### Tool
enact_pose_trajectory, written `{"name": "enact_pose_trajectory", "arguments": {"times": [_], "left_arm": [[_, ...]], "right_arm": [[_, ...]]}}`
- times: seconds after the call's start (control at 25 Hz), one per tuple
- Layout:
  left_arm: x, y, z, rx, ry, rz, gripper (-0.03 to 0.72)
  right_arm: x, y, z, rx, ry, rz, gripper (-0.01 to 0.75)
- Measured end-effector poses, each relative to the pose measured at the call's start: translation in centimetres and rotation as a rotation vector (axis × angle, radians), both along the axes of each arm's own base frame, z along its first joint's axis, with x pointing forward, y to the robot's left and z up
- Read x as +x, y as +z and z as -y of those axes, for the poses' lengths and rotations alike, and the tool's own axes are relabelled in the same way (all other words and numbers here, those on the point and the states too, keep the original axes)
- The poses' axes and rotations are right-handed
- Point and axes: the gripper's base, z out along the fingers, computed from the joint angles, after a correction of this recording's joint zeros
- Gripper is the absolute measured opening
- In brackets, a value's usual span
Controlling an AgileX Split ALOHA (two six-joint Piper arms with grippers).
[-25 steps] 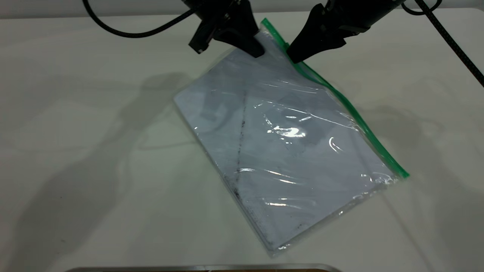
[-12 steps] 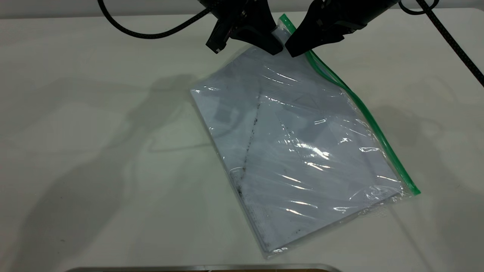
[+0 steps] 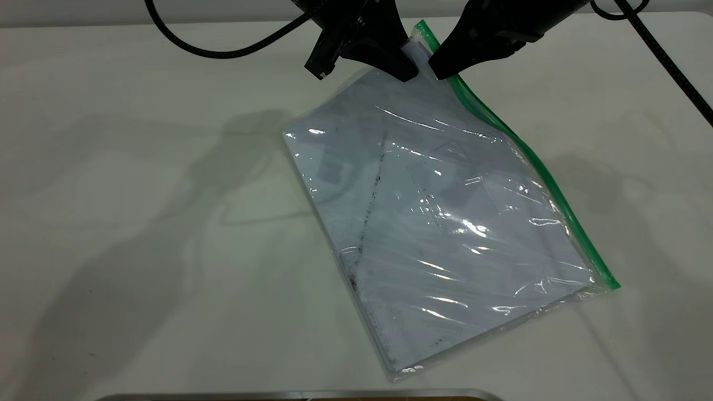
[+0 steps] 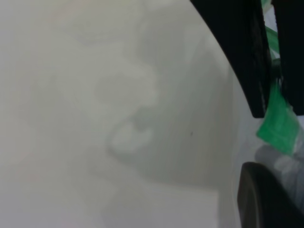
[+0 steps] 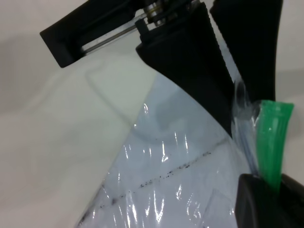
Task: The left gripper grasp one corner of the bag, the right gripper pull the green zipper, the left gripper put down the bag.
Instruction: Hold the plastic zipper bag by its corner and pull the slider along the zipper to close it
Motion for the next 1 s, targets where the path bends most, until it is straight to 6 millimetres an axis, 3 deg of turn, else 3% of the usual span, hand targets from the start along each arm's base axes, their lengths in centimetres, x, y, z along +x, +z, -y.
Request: {"name": "enact_pose_trajectory", "arguments": {"times": [0.68, 1.0], "left_arm": [[1.4, 1.2, -1.4, -0.068, 0.076, -0.065, 0.053], [1.4, 0.6, -1.4, -0.055, 0.075, -0.074, 0.053]], "right_arm": [[0.4, 0.5, 0.3, -0.049, -0.087, -0.049, 0.033], [0.4, -1.2, 0.2, -0.057, -0.105, -0.100, 0.033]]}}
